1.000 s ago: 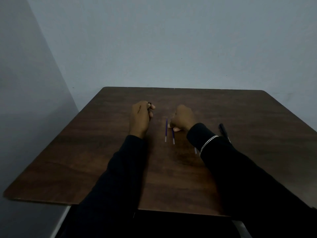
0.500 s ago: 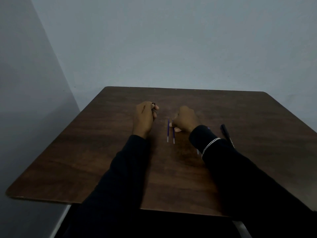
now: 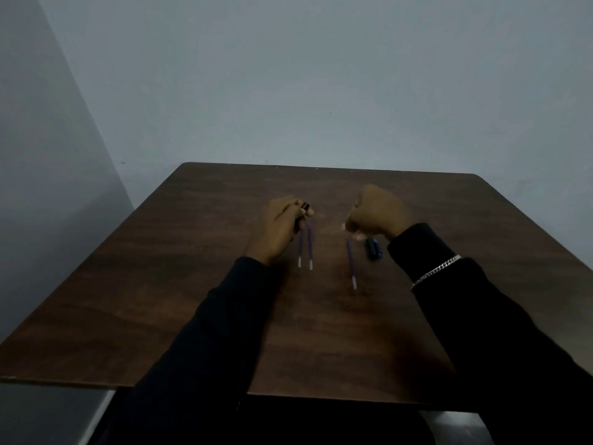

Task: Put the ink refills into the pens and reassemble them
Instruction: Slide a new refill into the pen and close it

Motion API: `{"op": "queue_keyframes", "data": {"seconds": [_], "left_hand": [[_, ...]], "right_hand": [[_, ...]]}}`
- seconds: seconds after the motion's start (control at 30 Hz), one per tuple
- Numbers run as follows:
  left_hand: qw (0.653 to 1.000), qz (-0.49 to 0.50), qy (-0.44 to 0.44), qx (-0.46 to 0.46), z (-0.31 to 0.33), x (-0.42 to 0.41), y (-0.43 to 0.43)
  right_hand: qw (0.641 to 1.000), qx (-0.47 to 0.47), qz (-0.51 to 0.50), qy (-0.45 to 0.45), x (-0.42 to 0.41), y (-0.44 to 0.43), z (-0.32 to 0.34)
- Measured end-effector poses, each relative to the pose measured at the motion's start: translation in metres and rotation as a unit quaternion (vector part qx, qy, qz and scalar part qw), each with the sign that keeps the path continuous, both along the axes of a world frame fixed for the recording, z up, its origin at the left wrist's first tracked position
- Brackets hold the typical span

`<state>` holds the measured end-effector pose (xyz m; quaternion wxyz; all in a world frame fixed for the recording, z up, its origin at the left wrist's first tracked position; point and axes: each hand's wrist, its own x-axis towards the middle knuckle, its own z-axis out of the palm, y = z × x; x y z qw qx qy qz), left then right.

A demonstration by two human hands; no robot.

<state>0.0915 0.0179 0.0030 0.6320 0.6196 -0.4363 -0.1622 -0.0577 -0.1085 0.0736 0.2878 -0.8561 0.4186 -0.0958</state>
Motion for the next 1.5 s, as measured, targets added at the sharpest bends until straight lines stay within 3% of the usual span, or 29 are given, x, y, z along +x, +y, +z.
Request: {"op": "queue_keyframes", "data": {"seconds": [0.23, 0.6, 0.7, 0.8, 0.93, 1.13, 1.3, 1.5], "left_hand": [[0.999, -0.037, -0.028, -0.009, -0.001, -0.008, -0.001], [0.998, -0.05, -0.03, -0.007, 0.0, -0.011, -0.002], [0.998, -0.053, -0.03, -0.007, -0.001, -0.01, -0.002], [0.998, -0.05, -0.031, -0.005, -0.001, -0.009, -0.002], [0.998, -0.047, -0.04, 0.013, -0.002, -0.009, -0.003], [0.997, -0.077, -0.023, 0.005, -0.002, -0.019, -0.003], [0.995, -0.096, -0.002, 0.015, -0.008, -0.019, -0.003], [0.994, -0.098, -0.018, 0.04, -0.008, -0.026, -0.002]], "right_hand": [[0.995, -0.018, 0.001, 0.101, 0.001, 0.026, -0.022], [0.984, -0.112, -0.004, 0.136, 0.017, 0.038, -0.041], [0.988, -0.093, -0.002, 0.12, 0.017, 0.036, -0.043], [0.998, -0.04, 0.003, 0.054, 0.011, 0.023, -0.037], [0.991, 0.054, -0.019, -0.124, -0.009, 0.008, -0.012], [0.881, 0.177, 0.049, -0.437, -0.035, -0.016, 0.008], [0.841, 0.168, 0.079, -0.508, -0.039, -0.019, -0.007], [0.834, 0.142, 0.11, -0.521, -0.036, -0.017, -0.013]]}}
